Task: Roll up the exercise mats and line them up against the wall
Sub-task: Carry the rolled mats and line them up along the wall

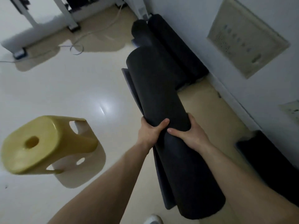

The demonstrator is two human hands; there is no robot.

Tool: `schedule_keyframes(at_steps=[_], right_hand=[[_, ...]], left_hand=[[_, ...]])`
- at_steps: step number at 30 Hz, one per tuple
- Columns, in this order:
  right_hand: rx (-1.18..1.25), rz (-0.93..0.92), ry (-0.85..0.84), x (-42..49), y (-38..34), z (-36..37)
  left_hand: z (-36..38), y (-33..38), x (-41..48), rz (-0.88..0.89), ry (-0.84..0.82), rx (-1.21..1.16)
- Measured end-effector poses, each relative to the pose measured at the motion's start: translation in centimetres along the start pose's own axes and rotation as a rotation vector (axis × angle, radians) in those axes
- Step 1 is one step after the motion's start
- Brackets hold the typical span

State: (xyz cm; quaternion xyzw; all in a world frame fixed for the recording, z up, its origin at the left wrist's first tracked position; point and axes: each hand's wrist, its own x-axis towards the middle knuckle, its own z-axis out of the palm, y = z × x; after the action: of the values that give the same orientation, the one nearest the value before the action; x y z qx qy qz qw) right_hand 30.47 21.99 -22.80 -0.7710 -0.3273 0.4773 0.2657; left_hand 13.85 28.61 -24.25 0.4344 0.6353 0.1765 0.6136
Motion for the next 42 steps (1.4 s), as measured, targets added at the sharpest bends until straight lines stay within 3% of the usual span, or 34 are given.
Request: schedule_keyframes(at_steps=[6,13,21,26,35,39,42], right_hand=[[-0.032,-0.052,-0.113,8.7,-12.3,2.8],[-0.100,-0.079,-0.196,24.5,-19.6,4.5],[-0.353,-0.011,-0.072,43.1,-16.9,11.7],[-0.543,0.026,0.050,50.3,-13.0,13.9],[-0.756,-0.078,0.151,50.8,-12.9,14.9],[-0.754,0.018,0.084,49.5,-14.2,14.3],[-0.723,0.032,0.076,45.9,-16.0,12.6]], left_hand=[[-7.5,8.2,7.5,-0.039,0.120,-0.057],[-9.9,13.8,22.5,-0.098,0.167,-0.159],[-10.2,9.4,42.5,-0.132,0.118,-0.284],[-7.7,5.6,51.4,-0.120,0.032,-0.260],[-6.2,5.4,53.1,-0.141,0.032,-0.115],[-7.2,8.0,50.2,-0.136,-0.049,0.293],[-8.3,9.8,45.2,-0.133,-0.054,0.470]])
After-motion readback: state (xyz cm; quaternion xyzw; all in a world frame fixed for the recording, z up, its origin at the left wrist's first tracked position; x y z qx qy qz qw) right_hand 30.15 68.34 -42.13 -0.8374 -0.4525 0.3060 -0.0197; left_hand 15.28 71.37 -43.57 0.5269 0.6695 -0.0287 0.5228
